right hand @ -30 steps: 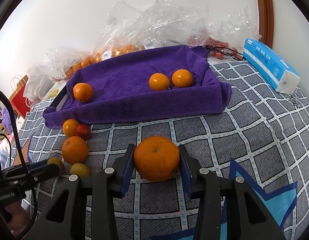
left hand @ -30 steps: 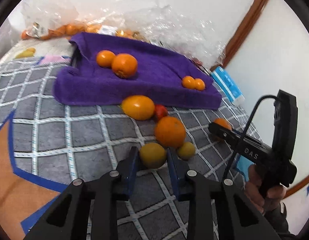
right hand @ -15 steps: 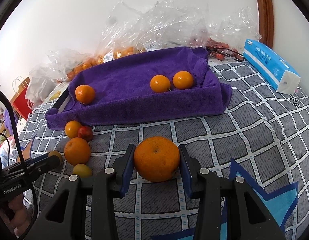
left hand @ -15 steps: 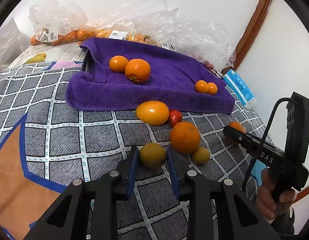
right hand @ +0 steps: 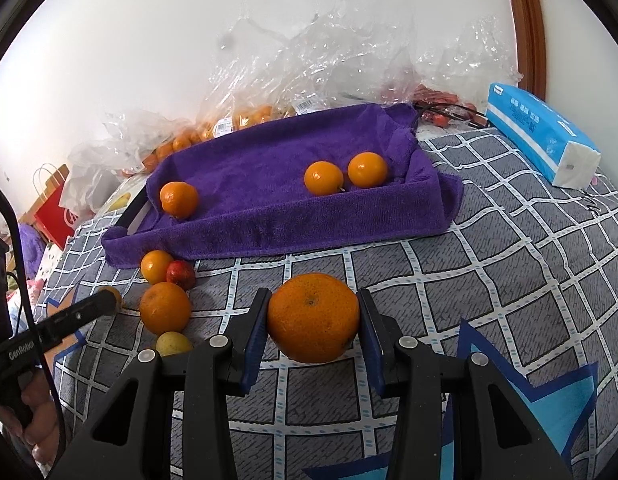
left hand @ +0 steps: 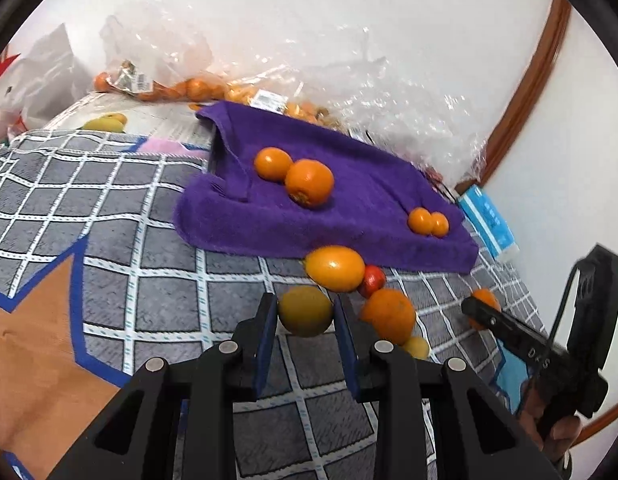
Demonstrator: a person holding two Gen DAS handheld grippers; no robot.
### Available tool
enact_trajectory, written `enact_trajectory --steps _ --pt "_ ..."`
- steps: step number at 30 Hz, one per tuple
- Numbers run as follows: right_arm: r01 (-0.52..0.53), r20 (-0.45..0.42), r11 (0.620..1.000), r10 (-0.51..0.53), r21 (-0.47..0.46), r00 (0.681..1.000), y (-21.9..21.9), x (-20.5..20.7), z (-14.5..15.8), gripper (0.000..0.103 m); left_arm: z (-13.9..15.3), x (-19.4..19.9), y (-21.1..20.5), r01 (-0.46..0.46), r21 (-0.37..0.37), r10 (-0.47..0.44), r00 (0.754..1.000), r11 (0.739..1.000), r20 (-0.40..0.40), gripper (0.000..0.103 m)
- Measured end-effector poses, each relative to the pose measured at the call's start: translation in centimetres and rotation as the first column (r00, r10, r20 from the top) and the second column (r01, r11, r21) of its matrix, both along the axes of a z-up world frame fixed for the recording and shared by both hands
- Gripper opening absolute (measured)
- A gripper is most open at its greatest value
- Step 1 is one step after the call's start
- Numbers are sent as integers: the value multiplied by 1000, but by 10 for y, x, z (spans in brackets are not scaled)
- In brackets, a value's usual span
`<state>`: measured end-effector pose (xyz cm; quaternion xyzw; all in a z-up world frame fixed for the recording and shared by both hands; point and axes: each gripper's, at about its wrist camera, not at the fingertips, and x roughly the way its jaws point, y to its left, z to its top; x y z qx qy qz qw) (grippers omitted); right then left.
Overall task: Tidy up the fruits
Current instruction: 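Grasp the small yellow fruit with the left tool, then lift both held fruits and carry them over the purple towel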
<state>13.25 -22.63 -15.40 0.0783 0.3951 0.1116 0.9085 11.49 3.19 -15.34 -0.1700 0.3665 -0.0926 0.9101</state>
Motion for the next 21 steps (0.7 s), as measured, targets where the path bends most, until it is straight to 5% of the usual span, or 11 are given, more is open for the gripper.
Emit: enact_trajectory --steps 21 --pt "0 14 1000 0 -8 1000 1 -3 2 42 6 -7 11 -55 -17 56 997 998 52 28"
